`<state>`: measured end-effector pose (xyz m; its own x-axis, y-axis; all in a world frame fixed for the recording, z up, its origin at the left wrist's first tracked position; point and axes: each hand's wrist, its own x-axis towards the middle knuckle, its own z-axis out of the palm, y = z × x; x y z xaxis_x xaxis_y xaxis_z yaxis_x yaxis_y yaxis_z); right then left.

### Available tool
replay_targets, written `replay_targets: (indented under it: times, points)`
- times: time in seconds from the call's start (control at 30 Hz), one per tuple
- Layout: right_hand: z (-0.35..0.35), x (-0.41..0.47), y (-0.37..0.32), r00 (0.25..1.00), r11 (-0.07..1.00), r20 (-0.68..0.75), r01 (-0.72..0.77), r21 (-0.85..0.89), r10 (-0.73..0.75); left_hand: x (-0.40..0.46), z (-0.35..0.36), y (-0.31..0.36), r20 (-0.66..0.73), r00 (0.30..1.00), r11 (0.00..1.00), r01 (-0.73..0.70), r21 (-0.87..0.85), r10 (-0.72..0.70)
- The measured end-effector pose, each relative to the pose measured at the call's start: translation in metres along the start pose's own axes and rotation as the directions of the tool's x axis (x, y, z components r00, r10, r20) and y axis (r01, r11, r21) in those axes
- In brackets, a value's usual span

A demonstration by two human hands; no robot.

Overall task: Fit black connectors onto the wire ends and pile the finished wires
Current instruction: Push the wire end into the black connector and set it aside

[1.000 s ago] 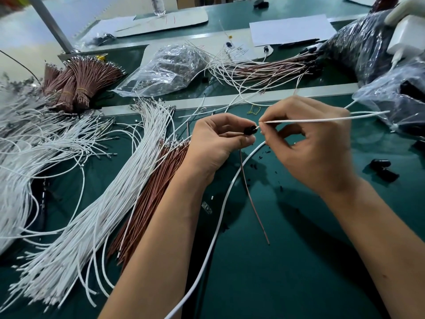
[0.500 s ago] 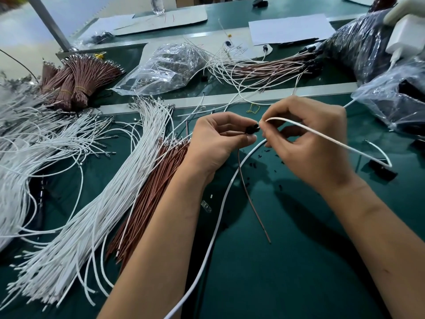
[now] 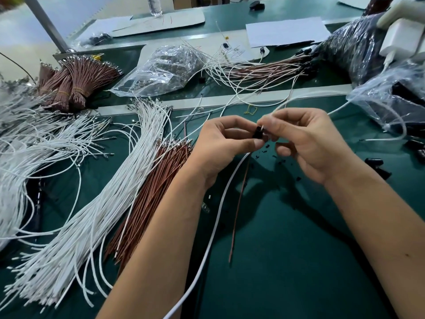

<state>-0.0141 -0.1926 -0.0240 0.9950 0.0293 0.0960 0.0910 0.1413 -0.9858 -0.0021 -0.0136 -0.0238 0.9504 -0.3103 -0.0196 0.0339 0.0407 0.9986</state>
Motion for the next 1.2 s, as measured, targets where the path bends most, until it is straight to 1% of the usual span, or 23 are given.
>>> replay_targets:
  times: [0.07,0.1,0.17,0.23,0.27,0.33,0.37,0.43,0.47,0.53,0.63,0.77,0.87,0.93,0.97,1.03,1.07,1.1,1.17,1.2]
  points:
    - [0.0,0.001,-0.001,0.992,0.993,-0.071,0.106,0.052,-0.103,0.0,0.001,0.001,-0.004,1.0,0.999,0.024,-0.037,-0.024]
    - [-0.001,0.001,-0.001,0.983,0.986,-0.094,0.163,0.046,-0.158,0.001,0.001,0.001,0.001,1.0,0.999,0.024,-0.043,-0.024]
    - [-0.001,0.002,0.0,0.971,0.975,-0.094,0.216,-0.049,-0.22,0.0,0.001,0.001,0.019,1.0,0.999,0.015,-0.051,-0.015]
    - [0.001,0.002,0.003,0.971,0.962,-0.085,0.203,-0.184,-0.221,-0.001,0.001,0.0,0.027,1.0,0.998,0.013,-0.063,-0.012]
    - [0.002,0.002,0.004,0.974,0.957,-0.081,0.188,-0.223,-0.21,-0.001,0.001,0.0,0.022,1.0,0.998,0.022,-0.065,-0.021]
    - [0.001,0.002,0.005,0.983,0.962,-0.077,0.147,-0.229,-0.169,0.0,0.002,0.002,-0.002,0.998,0.993,0.06,-0.103,-0.06]
    - [0.0,0.003,0.005,0.987,0.968,-0.072,0.126,-0.215,-0.144,0.0,0.003,0.003,-0.023,0.996,0.985,0.083,-0.154,-0.087]
    - [0.0,0.003,0.006,0.994,0.969,-0.034,0.093,-0.229,-0.103,0.002,0.005,0.004,-0.073,0.987,0.943,0.113,-0.313,-0.142]
    - [0.001,0.002,0.007,0.996,0.959,-0.004,0.09,-0.267,-0.095,0.003,0.006,0.005,-0.09,0.983,0.915,0.113,-0.388,-0.159]
    - [0.003,0.0,0.008,0.993,0.93,0.035,0.118,-0.349,-0.113,0.005,0.008,0.004,-0.101,0.979,0.875,0.112,-0.472,-0.18]
    - [0.002,0.0,0.008,0.992,0.923,0.025,0.124,-0.364,-0.124,0.006,0.007,0.003,-0.079,0.975,0.85,0.141,-0.508,-0.209]
    - [0.004,-0.001,0.007,0.991,0.931,0.05,0.134,-0.339,-0.125,0.005,0.006,0.004,-0.056,0.975,0.857,0.16,-0.49,-0.214]
    - [0.003,-0.002,0.005,0.987,0.91,0.121,0.142,-0.39,-0.102,0.005,0.005,0.005,-0.049,0.971,0.835,0.173,-0.522,-0.232]
    - [-0.002,-0.002,0.001,0.976,0.88,0.217,0.126,-0.459,-0.027,0.006,0.0,0.007,-0.075,0.967,0.786,0.152,-0.599,-0.245]
    - [-0.005,-0.003,-0.001,0.955,0.869,0.295,0.113,-0.481,0.039,0.007,-0.004,0.008,-0.098,0.964,0.764,0.13,-0.631,-0.245]
    - [-0.011,-0.006,-0.008,0.872,0.863,0.451,0.07,-0.5,0.191,0.007,-0.011,0.008,-0.128,0.966,0.758,0.091,-0.645,-0.226]
    - [-0.011,-0.007,-0.01,0.847,0.865,0.48,0.048,-0.5,0.23,0.006,-0.011,0.009,-0.125,0.969,0.766,0.087,-0.637,-0.214]
    - [-0.009,-0.008,-0.01,0.858,0.87,0.462,0.035,-0.492,0.227,0.005,-0.01,0.009,-0.111,0.972,0.777,0.093,-0.623,-0.205]
    - [-0.003,-0.007,-0.003,0.942,0.909,0.31,0.016,-0.417,0.126,0.005,-0.002,0.01,-0.07,0.979,0.807,0.117,-0.579,-0.192]
    - [0.001,-0.006,0.0,0.97,0.932,0.234,0.019,-0.362,0.071,0.004,0.002,0.01,-0.053,0.981,0.819,0.127,-0.56,-0.188]
